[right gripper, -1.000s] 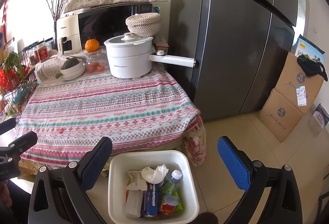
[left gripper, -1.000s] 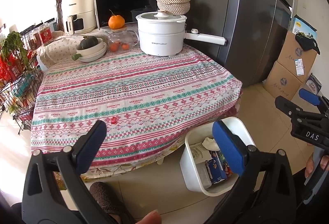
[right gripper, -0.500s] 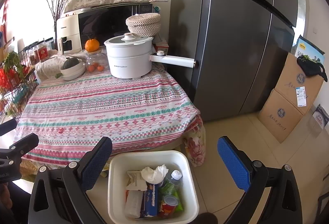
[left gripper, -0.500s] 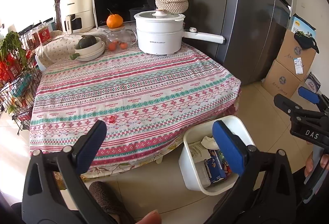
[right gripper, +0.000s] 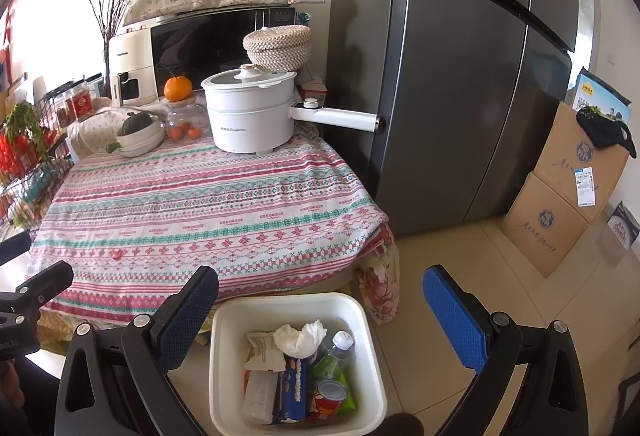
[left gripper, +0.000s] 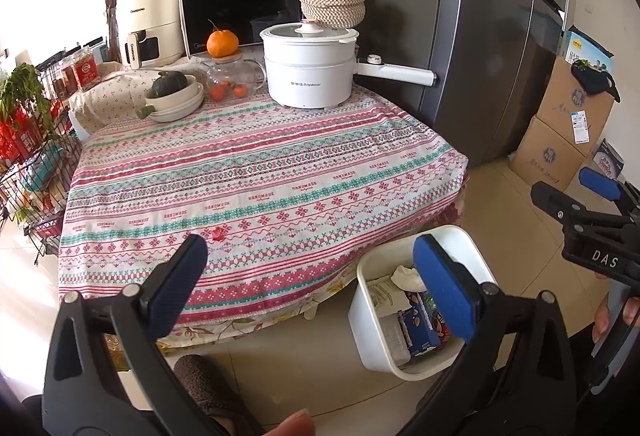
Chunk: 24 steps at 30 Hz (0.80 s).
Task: Collect trash
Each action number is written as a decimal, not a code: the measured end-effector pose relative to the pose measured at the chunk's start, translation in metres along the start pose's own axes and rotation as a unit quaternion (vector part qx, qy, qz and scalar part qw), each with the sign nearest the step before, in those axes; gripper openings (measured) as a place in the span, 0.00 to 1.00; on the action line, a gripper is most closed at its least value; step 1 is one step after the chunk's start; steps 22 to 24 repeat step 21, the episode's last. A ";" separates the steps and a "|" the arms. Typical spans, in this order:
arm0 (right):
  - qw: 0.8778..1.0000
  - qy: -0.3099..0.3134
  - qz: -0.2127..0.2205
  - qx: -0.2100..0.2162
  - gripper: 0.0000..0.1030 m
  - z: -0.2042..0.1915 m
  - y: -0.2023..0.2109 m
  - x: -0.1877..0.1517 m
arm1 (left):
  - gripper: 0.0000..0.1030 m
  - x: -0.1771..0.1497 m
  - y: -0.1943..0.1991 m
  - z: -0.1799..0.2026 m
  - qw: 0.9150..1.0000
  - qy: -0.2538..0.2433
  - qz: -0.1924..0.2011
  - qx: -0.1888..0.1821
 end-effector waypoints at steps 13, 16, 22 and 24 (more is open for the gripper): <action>1.000 -0.002 0.001 -0.002 1.00 0.000 0.000 -0.001 | 0.99 0.002 0.001 0.001 1.000 0.005 0.001 0.011; 1.000 -0.002 0.001 -0.002 1.00 0.000 0.000 -0.001 | 0.99 0.001 0.001 0.002 1.000 0.003 0.003 0.010; 1.000 -0.002 0.000 -0.002 1.00 0.000 -0.001 -0.002 | 0.99 0.005 0.003 0.000 1.000 0.006 0.005 0.005; 1.000 -0.002 0.000 -0.002 1.00 0.000 -0.001 -0.002 | 0.99 0.005 0.003 0.000 1.000 0.006 0.005 0.005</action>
Point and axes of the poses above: each gripper's, at about its wrist camera, not at the fingertips, and y roughly against the way its jaws point, z to its right, x to its top, the point moved 8 cm from there along -y, roughly the way its jaws point, and after that the axes turned 10 degrees about x, right-handed, at the moved point
